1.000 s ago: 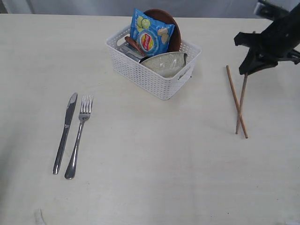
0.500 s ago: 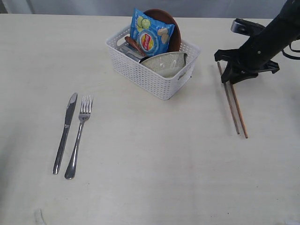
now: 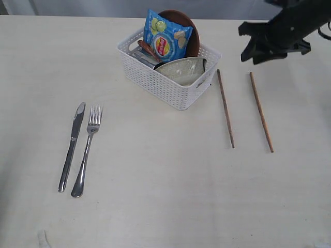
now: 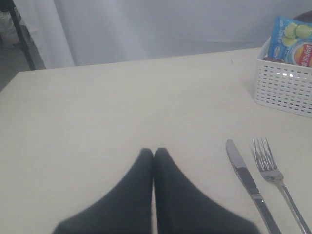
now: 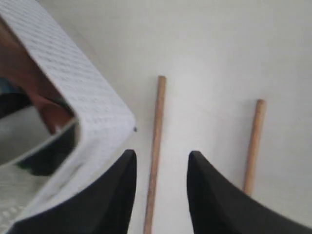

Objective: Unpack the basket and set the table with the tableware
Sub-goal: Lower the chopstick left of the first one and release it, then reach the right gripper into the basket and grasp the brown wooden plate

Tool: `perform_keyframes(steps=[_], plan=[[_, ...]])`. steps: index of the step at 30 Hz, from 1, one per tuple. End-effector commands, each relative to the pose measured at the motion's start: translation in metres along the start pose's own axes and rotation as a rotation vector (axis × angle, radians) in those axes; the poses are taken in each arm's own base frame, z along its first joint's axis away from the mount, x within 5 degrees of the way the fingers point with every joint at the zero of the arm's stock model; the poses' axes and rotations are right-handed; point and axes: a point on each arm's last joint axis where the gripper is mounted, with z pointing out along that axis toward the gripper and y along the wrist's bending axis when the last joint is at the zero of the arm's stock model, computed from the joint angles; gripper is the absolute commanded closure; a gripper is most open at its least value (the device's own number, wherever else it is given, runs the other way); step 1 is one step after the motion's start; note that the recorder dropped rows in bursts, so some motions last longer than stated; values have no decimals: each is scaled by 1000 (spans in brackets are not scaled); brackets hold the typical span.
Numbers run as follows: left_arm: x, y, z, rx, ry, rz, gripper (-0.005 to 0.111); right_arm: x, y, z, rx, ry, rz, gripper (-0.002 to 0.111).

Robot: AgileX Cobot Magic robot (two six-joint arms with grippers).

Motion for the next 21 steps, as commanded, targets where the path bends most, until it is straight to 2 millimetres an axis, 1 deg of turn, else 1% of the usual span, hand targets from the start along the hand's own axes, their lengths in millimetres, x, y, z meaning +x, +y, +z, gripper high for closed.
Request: perform_keyframes(steps=[1,3,4,6,9,13,17,18,21], plan=[[1,0,0,5,0,-2,107,-12,37,-34,-109,-68,-68,74],[1,0,0,5,0,-2,107,-14,55,-41,-140,-67,-106,74],[1,0,0,5,0,-2,107,-14,63,-42,-148,-64,-127,74],[1,0,0,5,0,-2,107,-14,80,-41,-163,-62,-187,74],[1,0,0,5,0,-2,107,-15,97,-37,-161,-99,-331,74],[1,0,0,5,0,-2,107,-21,108,-33,-129,-192,-421,74],[1,0,0,5,0,-2,107,-27,113,-31,-88,-276,-523,74],[1,0,0,5,0,-2,107,-28,114,-31,-94,-292,-544,73],[1,0,0,4,-1,2,107,-30,116,-24,-130,-314,-568,63]])
